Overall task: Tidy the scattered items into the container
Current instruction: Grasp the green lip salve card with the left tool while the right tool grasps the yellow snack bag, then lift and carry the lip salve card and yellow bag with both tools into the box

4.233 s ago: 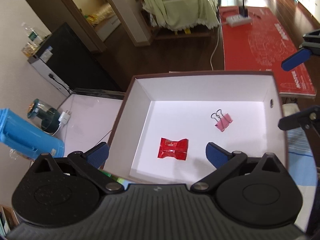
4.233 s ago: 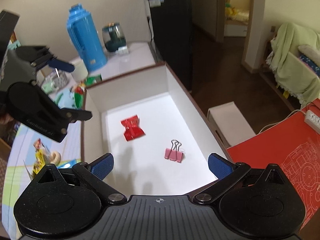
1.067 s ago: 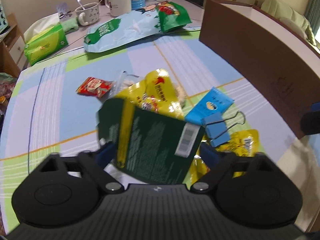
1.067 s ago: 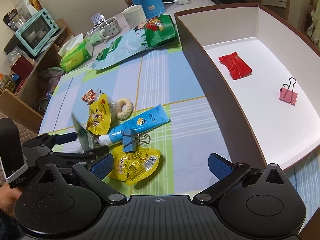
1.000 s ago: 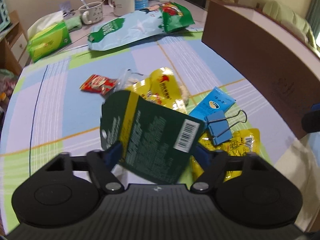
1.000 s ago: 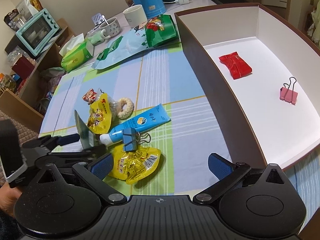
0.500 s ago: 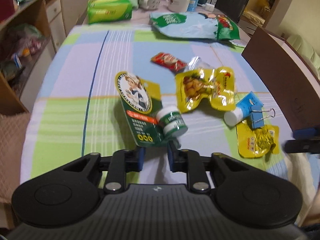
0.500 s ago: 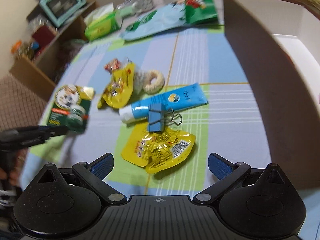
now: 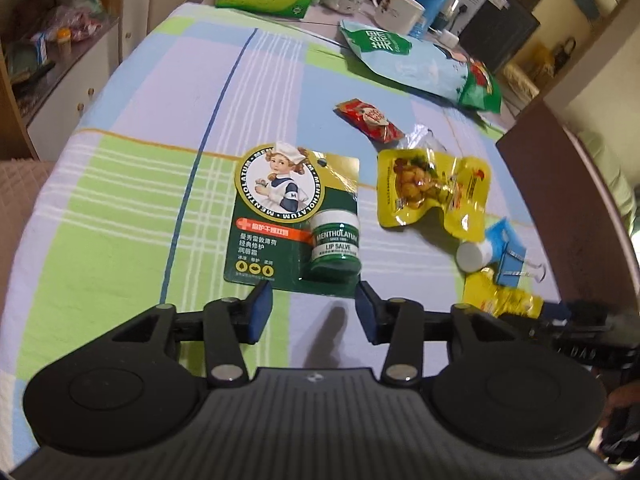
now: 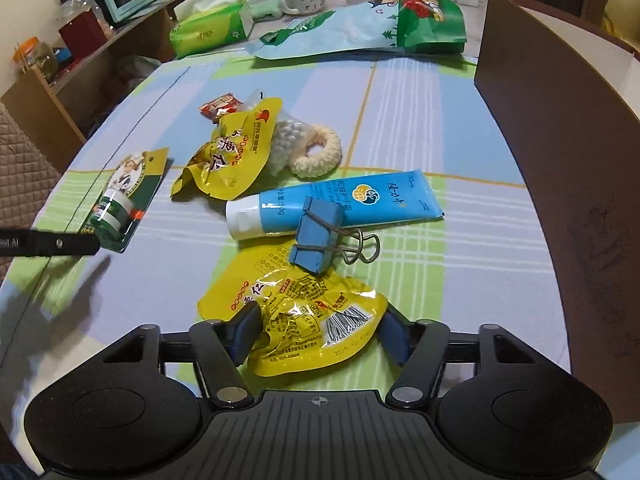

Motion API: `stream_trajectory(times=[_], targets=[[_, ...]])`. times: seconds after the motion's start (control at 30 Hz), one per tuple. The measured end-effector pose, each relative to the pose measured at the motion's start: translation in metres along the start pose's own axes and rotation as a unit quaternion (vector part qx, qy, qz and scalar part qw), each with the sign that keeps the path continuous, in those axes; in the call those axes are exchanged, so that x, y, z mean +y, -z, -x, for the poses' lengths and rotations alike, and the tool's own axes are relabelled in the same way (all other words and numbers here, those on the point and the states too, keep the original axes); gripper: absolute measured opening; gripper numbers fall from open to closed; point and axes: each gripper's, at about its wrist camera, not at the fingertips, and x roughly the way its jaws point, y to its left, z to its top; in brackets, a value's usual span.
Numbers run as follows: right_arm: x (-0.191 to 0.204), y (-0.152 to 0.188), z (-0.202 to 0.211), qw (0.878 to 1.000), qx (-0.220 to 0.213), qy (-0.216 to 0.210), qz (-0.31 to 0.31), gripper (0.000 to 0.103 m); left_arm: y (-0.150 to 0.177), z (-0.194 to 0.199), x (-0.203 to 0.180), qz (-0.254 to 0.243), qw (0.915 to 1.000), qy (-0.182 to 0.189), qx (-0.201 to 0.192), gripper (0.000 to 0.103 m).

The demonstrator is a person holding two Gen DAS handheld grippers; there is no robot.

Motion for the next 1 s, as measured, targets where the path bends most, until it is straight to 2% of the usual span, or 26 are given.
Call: stream_trajectory(times=[0.17,0.33,0.47,0.53,0.57,0.6,0.77,0.83,0.9,1.0], targets=[[-0.001,0.007,0.007,1.0,0.017,-0.004,0.007,0.056,0.003,0.013,-0.006,-0.046,0.9982,-0.018,0.032,0.041],[-0.003,0.012,0.015,0.999,0.03,-0.01,0.005,0.054,-0.001,0.028,-0.024,-0.087,0.996,-0.018,0.013,0.041],[-0.003,0.012,0.026,0.999,0.029,-0.018,0.003,0.052,-0.014,0.007,-0.035,-0.094,0.995,-0.034,0.003,0.042],[-0.005,0.011,0.035,0.999,0.023,-0.025,-0.002,0.044,-0.02,-0.006,-0.038,-0.09,0.9948,-0.046,0.005,0.041],[-0.006,0.01,0.039,0.999,0.02,-0.029,-0.004,0.015,-0.022,-0.012,-0.039,-0.089,0.9947,-0.051,0.009,0.04],[-0.008,0.01,0.042,0.999,0.019,-0.033,-0.007,0.012,-0.023,-0.017,-0.039,-0.088,0.9945,-0.055,0.012,0.037],[-0.015,0.015,0.052,0.998,0.014,-0.054,-0.028,0.012,-0.022,-0.03,-0.045,-0.116,0.9902,-0.077,0.01,0.032],[-0.015,0.017,0.053,0.997,0.012,-0.065,-0.036,0.025,-0.02,-0.03,-0.047,-0.125,0.9889,-0.08,0.01,0.028],[-0.011,0.02,0.056,0.998,0.004,-0.063,-0.031,0.091,-0.017,-0.028,-0.048,-0.14,0.9867,-0.083,0.01,0.028],[-0.005,0.022,0.054,0.998,0.005,-0.067,-0.016,0.093,-0.011,-0.023,-0.044,-0.151,0.985,-0.083,0.013,0.028]])
